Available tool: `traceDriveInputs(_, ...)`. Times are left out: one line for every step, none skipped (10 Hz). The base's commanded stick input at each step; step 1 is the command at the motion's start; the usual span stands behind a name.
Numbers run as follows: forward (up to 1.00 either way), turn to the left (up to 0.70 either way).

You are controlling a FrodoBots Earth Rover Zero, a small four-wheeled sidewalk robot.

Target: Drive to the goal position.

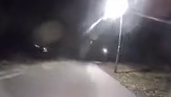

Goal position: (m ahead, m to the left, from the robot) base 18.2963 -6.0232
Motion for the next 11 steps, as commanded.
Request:
traceDriveInputs(1.00,0.00)
traceDriveInputs(1.00,0.00)
traceDriveInputs(1.00,0.00)
traceDriveInputs(1.00,0.00)
traceDriveInputs(1.00,0.00)
traceDriveInputs(1.00,0.00)
traceDriveInputs(1.00,0.00)
traceDriveInputs(1.00,0.00)
traceDriveInputs(1.00,0.00)
traceDriveInputs(1.00,0.00)
traceDriveInputs(1.00,0.00)
